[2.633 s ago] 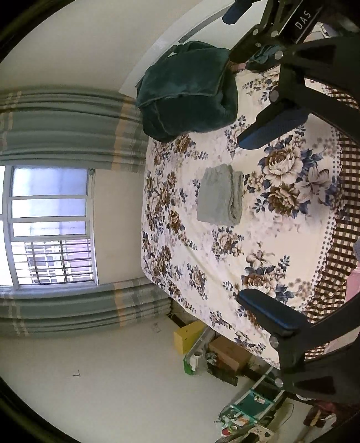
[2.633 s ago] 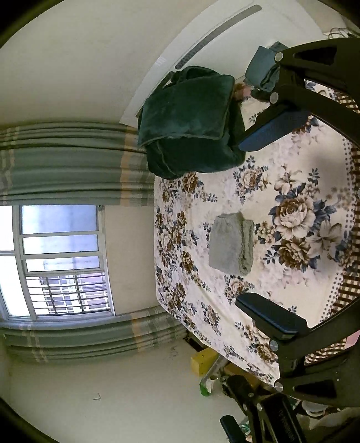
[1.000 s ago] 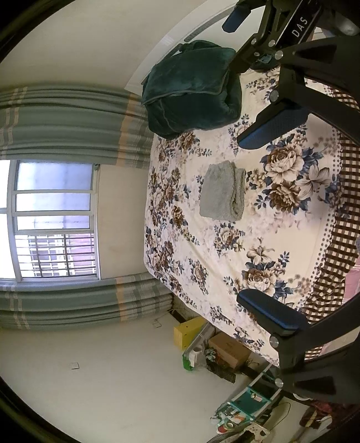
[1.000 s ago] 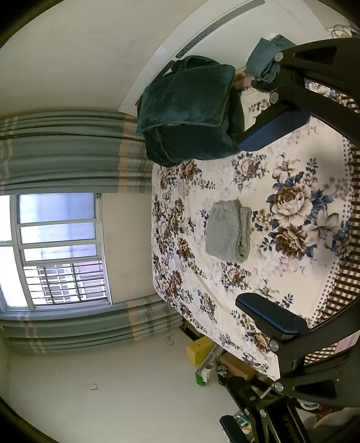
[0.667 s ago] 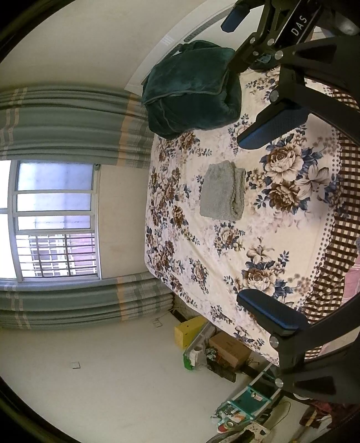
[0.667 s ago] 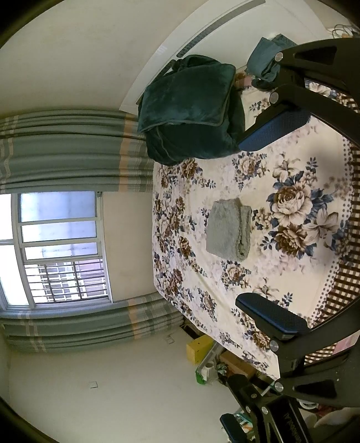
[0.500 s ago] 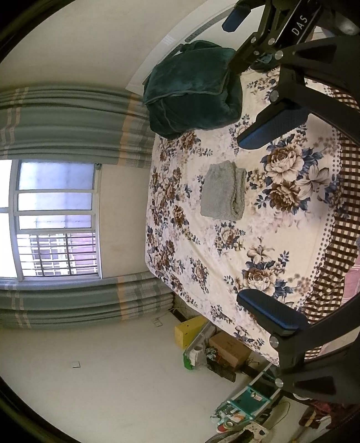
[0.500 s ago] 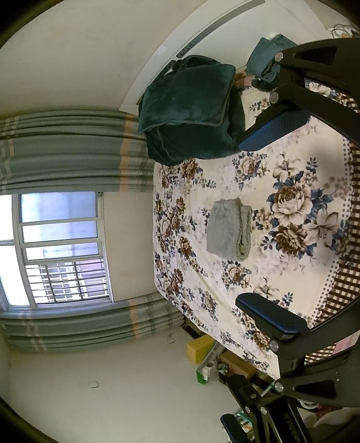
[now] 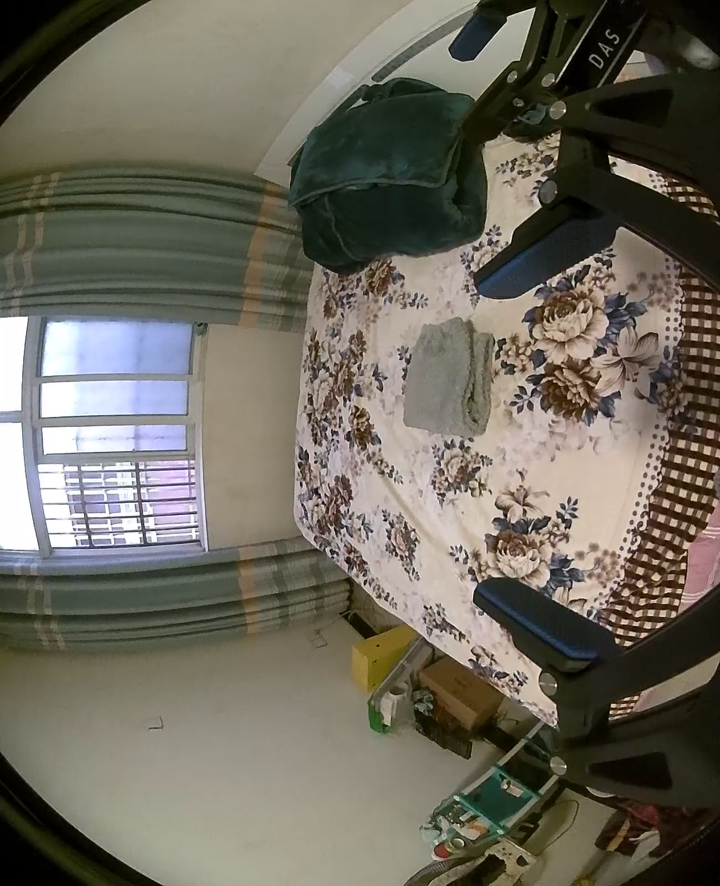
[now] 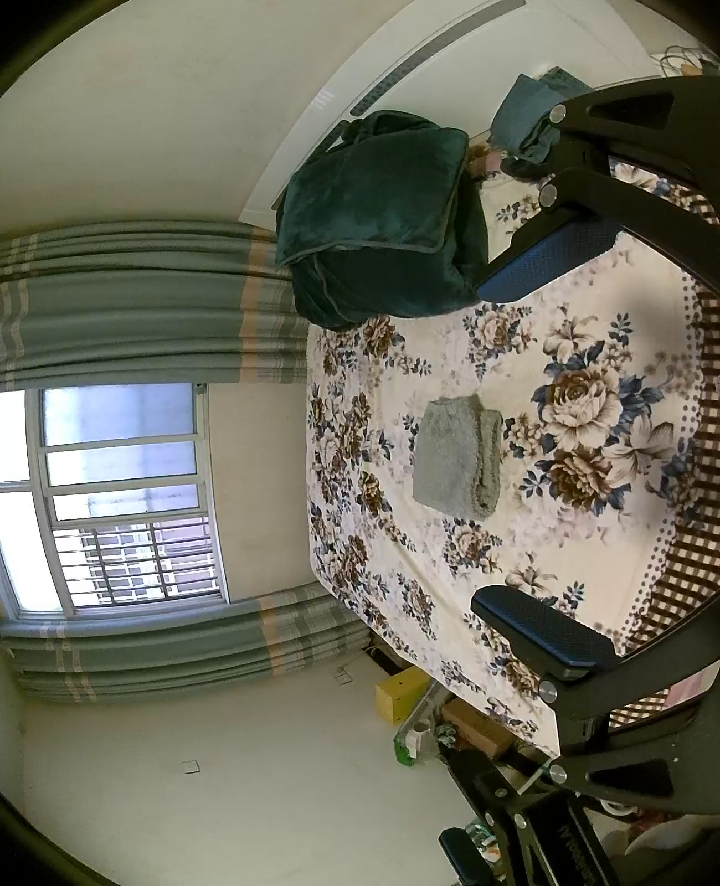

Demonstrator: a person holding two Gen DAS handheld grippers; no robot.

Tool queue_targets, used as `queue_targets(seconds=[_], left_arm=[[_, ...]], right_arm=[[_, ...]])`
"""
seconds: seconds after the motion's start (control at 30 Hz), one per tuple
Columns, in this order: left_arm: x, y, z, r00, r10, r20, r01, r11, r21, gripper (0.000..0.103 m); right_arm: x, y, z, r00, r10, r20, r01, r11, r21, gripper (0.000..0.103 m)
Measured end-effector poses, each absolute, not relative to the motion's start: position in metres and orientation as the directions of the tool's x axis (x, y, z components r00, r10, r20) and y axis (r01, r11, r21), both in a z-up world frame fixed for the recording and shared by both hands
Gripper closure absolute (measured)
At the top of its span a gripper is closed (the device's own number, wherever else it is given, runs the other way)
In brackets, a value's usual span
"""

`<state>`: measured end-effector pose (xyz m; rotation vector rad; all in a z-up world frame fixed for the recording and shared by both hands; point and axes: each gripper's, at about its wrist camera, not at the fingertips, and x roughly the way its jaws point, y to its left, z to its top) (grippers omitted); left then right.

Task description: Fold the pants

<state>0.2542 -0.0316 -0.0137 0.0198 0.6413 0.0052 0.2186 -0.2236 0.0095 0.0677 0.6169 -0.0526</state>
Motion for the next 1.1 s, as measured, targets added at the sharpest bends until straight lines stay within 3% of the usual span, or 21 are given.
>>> queue_targets(seconds=[1.1], left_arm=[[0.2484, -0.0366, -0.0083, 0.804, 0.015, -0.594, -0.007, 1.0, 0.016, 0.0]], right_arm=[[0.2122, -0.2223, 0.0045, 0.815, -0.038, -0.578, 0.079, 0.996, 0.046, 0.0]])
